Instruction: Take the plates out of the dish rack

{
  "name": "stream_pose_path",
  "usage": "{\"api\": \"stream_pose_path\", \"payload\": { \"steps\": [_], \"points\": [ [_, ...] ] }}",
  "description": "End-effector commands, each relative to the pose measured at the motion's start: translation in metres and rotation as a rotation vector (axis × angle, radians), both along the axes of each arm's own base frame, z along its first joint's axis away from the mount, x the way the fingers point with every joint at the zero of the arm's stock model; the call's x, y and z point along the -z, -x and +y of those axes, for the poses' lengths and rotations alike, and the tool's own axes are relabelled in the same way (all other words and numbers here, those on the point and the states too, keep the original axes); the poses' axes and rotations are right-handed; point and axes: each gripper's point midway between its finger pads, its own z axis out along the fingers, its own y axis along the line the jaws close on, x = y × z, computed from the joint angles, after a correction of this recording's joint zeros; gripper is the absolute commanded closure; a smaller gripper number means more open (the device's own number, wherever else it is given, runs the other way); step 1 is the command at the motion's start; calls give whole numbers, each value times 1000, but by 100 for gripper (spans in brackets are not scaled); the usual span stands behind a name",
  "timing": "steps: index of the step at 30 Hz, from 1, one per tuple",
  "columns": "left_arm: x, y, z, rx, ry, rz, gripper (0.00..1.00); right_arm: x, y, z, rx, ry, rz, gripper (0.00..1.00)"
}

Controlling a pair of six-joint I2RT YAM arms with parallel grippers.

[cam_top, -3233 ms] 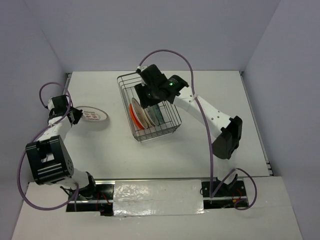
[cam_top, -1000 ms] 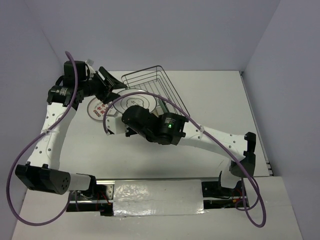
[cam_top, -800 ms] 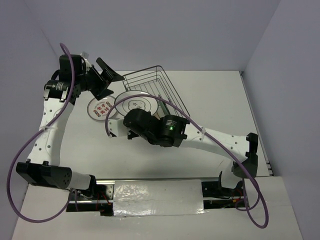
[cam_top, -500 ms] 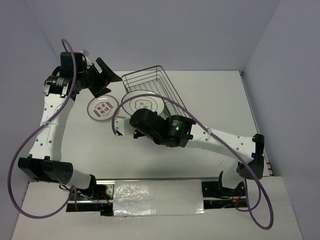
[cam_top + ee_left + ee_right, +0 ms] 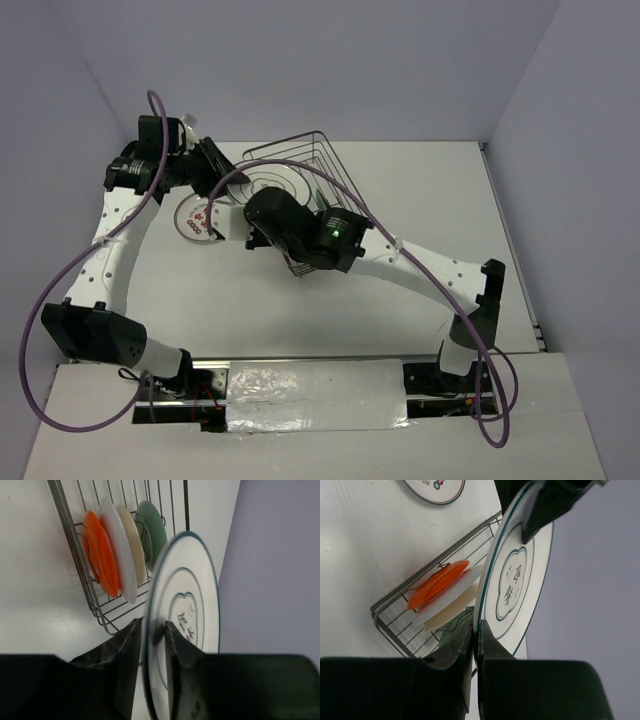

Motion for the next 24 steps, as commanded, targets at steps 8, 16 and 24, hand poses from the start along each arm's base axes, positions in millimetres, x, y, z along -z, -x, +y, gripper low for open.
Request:
{"api": "stream_pose_path", "payload": {
  "steps": [8, 16, 24],
  "points": [
    [-3, -11, 21, -67, -60, -20, 100, -44, -35, 7, 165, -228, -71, 31],
    [42, -75, 187, -528, -170, -158, 100, -85, -26, -79, 429, -799, 237, 0],
    [142, -128, 215, -556, -155, -49, 96, -64, 4, -117, 467, -854, 393, 0]
  ]
}}
